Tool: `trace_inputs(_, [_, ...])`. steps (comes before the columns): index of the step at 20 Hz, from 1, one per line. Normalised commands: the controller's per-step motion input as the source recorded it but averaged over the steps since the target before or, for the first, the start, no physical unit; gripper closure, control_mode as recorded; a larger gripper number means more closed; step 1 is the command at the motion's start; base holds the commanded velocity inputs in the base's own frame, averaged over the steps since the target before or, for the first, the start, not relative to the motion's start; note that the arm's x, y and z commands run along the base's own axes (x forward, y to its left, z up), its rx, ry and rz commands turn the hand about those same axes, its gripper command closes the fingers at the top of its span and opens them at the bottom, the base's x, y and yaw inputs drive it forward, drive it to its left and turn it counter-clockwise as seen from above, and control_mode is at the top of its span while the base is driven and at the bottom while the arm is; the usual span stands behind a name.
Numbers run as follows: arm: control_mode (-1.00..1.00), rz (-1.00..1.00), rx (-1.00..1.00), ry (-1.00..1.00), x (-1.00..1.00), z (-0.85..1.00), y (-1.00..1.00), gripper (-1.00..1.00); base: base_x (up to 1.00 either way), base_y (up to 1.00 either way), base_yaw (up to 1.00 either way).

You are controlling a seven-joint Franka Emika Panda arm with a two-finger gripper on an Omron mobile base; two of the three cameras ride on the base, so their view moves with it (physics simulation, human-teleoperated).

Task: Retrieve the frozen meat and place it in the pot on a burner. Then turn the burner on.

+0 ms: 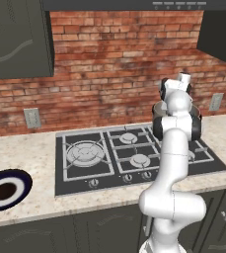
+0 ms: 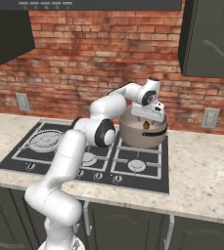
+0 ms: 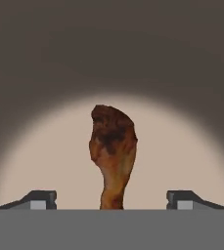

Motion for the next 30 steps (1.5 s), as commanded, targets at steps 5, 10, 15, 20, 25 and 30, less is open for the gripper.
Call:
trace_inputs(5, [-1.0, 0.0, 0.0, 0.03, -0.03, 0.14, 0.0, -1.0, 0.0, 0.0, 0.0])
trace_inputs(10, [-1.0, 0.0, 0.0, 0.01, -0.19, 0.71, 0.12, -1.0, 0.0, 0.0, 0.0])
trace_inputs(15, [-1.0, 0.0, -0.04, 0.0, -0.51, 0.64, 0.25, -1.0, 0.0, 0.0, 0.0])
trace_inputs(20, [-1.0, 0.0, -0.1, -0.01, -0.99, 0.32, 0.5, -1.0, 0.0, 0.0, 0.0])
trace_inputs(25, [-1.0, 0.0, -0.08, 0.0, -1.0, 0.07, 0.59, -1.0, 0.0, 0.0, 0.0])
trace_inputs(30, [-1.0, 0.0, -0.05, -0.06, -1.0, 0.0, 0.48, -1.0, 0.0, 0.0, 0.0])
